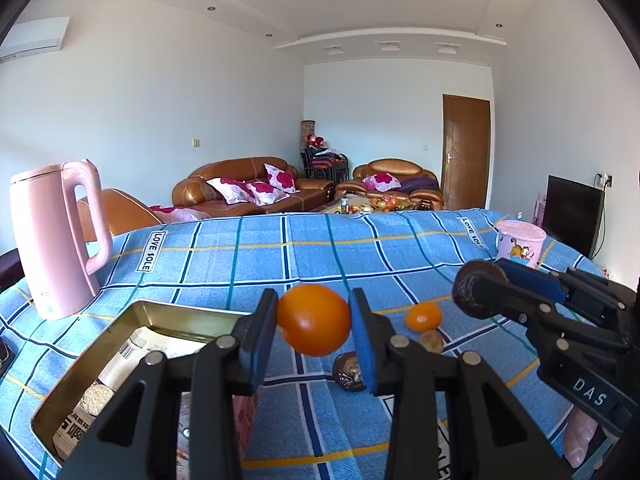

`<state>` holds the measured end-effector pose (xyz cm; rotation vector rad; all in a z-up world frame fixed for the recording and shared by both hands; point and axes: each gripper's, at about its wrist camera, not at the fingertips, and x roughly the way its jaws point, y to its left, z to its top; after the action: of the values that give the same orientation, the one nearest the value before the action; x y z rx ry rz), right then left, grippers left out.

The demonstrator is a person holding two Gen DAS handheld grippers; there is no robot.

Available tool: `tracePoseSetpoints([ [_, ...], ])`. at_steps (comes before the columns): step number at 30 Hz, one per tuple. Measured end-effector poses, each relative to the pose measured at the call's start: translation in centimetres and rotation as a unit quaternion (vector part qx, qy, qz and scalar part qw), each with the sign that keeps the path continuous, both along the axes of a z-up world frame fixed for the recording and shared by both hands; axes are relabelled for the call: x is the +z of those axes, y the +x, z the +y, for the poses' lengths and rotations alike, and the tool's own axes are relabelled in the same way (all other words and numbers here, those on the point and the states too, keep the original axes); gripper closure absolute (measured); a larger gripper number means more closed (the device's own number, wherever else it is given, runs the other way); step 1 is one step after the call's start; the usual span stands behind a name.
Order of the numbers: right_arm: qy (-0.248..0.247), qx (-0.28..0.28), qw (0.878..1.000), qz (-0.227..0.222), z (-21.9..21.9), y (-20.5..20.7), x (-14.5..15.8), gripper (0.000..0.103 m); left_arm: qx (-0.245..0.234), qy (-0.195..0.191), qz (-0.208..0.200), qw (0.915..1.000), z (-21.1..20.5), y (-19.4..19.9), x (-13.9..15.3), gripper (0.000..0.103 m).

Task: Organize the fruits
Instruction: 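Carry the orange and the mangosteen toward the pink tin with both tools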

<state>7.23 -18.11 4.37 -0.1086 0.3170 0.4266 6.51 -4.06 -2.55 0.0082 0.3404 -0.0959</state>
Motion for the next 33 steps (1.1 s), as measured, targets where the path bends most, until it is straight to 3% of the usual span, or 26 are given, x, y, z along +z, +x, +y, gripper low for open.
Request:
tracePoseSetpoints([
  [21, -0.007, -0.008, 1.000, 0.001, 0.7, -0.4, 0.0, 0.076, -0.006, -0.006, 0.010, 0.9999, 0.1, -0.8, 0.1, 0.065],
  [33, -0.032, 0.009, 0.999, 0.007, 3.6, -0.6, -0.3, 0.076, 0.018, -0.027, 0.022, 0.9992, 3.7, -2.0, -0.1, 0.065],
])
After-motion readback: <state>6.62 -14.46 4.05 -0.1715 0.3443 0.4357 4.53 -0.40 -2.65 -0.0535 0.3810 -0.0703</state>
